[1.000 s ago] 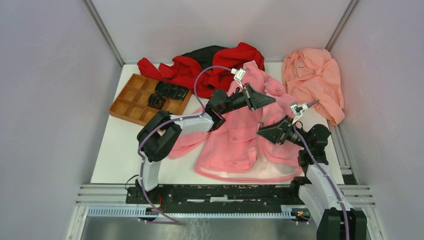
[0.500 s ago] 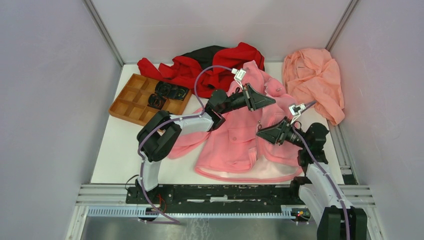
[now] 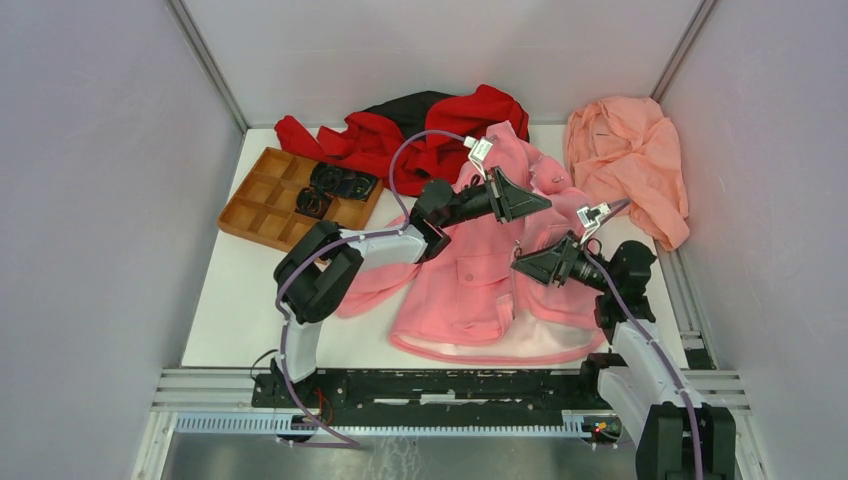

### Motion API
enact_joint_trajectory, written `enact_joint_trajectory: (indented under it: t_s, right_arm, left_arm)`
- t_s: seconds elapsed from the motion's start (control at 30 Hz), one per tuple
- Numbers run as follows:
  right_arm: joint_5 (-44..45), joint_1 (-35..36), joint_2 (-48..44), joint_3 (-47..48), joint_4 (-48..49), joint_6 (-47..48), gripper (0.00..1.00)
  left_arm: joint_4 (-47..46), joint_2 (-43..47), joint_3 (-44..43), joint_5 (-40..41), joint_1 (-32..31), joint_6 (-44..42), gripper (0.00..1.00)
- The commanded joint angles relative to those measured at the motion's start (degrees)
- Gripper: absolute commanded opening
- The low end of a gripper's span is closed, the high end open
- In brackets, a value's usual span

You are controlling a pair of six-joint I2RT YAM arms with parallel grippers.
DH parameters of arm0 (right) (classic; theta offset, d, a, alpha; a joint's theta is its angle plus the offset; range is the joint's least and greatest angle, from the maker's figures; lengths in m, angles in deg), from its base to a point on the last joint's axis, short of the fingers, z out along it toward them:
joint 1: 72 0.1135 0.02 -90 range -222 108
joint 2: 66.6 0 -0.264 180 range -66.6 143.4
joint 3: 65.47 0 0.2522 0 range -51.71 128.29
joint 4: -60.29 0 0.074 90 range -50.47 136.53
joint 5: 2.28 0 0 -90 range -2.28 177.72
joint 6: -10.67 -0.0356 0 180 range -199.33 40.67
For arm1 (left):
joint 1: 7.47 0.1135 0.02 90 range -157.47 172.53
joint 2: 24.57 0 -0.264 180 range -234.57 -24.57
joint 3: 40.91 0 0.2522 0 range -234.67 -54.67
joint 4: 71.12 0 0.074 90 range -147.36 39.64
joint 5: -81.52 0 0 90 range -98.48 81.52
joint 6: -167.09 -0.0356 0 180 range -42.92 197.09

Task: Zip up the jacket
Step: Adjust the zipper on the jacket.

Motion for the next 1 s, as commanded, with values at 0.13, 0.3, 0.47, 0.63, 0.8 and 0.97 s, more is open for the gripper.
enact_joint_trajectory:
  t_s: [0.13, 0.3, 0.47, 0.63, 0.8, 0.97]
  right_arm:
    - [3.0, 0.2, 2.1, 5.8, -12.2, 8.8, 0.6]
    - [2.6, 0.2, 4.4, 6.3, -4.2, 4.9, 0.6]
    - [1.0, 0.2, 6.1, 6.3, 4.0, 2.2, 0.59]
    - [-0.3, 0.1, 6.6, 6.3, 8.9, -0.8, 0.57]
    - [-2.2, 0.2, 6.8, 6.2, 10.5, -1.4, 0.54]
    - [-3.7, 0.3, 6.1, 5.9, 10.2, -0.6, 0.5]
  left_arm:
    - [-5.7, 3.7, -0.8, -0.6, 0.3, 2.9, 0.02]
    - [-5.9, 4.2, -0.5, -0.6, 0.2, 3.2, 0.02]
    - [-6.0, 4.6, -0.4, -0.7, 0.2, 3.4, 0.02]
    - [-6.5, 4.0, -1.1, -0.8, 0.1, 4.1, 0.02]
    - [-6.6, 3.4, -1.7, -0.8, 0.0, 4.3, 0.02]
    - [-6.4, 3.2, -2.1, -0.7, 0.0, 4.1, 0.02]
